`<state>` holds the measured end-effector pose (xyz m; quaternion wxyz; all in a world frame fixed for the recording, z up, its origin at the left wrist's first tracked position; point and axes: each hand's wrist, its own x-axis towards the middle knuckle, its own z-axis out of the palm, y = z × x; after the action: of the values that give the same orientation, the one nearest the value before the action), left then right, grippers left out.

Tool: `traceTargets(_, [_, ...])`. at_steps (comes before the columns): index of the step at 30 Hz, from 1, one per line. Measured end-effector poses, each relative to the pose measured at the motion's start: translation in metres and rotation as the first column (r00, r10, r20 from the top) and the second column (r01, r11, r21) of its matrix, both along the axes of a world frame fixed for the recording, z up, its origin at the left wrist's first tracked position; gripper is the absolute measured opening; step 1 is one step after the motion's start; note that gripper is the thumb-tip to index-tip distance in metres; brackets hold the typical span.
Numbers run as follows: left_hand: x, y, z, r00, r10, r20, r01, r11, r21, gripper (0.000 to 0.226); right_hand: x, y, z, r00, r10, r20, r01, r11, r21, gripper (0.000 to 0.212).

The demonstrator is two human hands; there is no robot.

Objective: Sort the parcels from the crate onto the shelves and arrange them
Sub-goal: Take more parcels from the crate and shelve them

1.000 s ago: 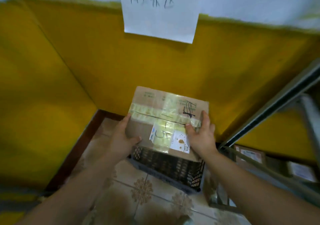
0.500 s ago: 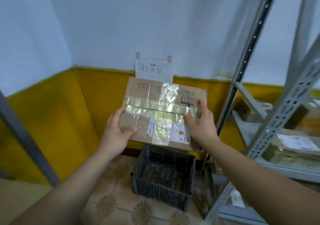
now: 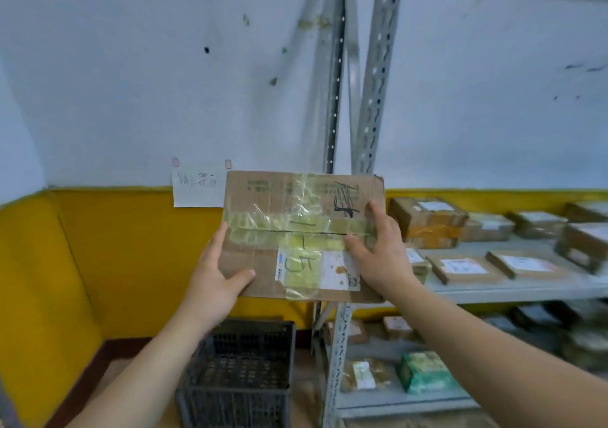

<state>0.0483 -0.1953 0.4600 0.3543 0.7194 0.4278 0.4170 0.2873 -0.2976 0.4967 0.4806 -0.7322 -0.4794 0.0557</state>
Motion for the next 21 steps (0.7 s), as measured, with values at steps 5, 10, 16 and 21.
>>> traceTargets(5, [0.107,-0.084,-0.007,0.989,-0.142,0.048,0.144,0.989,-0.032,0.084,0.09,-0.131,0.0,0.995,-0.1,0.027,0.103,0.979,-0.174,0.093])
traceTargets(10, [0.224,-0.185,-0.007,0.963,-0.268,0.019,0.268,0.963,0.002,0.072,0.174,-0.273,-0.007,0.973,-0.227,-0.032,0.21,0.936,-0.282,0.099])
traceTargets(16, [0.326,-0.27,0.0,0.89,-0.453,0.05,0.454,0.891,0.008,0.073,0.241,-0.39,-0.013,0.865,-0.48,-0.146,0.466,0.877,-0.12,0.107])
traceTargets(21, [0.396,-0.306,0.009,0.833,-0.553,0.02,0.553,0.833,0.019,0.083,0.288,-0.443,-0.018,0.763,-0.576,-0.295,0.553,0.817,-0.165,0.066])
